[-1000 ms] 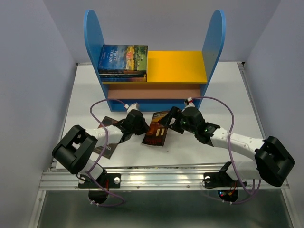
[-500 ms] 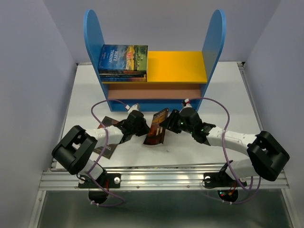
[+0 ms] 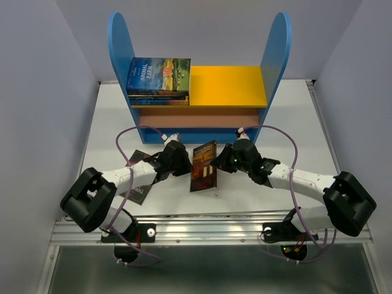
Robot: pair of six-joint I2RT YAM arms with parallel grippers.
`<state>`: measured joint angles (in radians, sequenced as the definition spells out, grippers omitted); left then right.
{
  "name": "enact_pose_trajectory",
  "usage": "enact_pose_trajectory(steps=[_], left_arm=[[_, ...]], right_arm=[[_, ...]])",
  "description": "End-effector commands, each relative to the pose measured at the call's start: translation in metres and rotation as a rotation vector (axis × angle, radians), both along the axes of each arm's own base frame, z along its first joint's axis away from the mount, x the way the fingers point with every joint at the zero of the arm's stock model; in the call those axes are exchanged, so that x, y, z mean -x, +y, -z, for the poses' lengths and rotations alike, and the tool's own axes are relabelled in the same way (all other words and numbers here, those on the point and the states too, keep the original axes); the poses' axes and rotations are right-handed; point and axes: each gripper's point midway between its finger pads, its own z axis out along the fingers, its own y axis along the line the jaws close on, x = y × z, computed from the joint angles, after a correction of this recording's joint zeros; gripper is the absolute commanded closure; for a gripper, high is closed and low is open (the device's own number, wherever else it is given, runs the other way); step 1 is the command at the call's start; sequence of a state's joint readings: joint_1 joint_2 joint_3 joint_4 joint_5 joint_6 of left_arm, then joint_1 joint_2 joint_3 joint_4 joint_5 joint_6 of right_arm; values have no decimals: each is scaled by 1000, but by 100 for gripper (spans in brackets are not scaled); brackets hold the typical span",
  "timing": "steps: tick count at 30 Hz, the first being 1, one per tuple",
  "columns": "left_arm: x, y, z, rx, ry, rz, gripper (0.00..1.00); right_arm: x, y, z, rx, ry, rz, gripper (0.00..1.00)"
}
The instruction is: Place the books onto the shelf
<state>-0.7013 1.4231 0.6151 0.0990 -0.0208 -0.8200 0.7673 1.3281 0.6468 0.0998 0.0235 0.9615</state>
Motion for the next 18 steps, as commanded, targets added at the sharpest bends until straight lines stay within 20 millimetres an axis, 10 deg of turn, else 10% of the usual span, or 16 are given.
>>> enact_pose_trajectory(steps=[1,7,18], left_arm=[[-7,2,-37,-21,-82,23,53],[-23,14,-85,-101,-215,38,13],[-4,-25,-134,45,-265,90,2]], right_arm=[[-16,3,-37,28,-148,-22,99],[-22,-1,-66,165,-324,-146,99],[-31,-33,-25,103,28,315,99]])
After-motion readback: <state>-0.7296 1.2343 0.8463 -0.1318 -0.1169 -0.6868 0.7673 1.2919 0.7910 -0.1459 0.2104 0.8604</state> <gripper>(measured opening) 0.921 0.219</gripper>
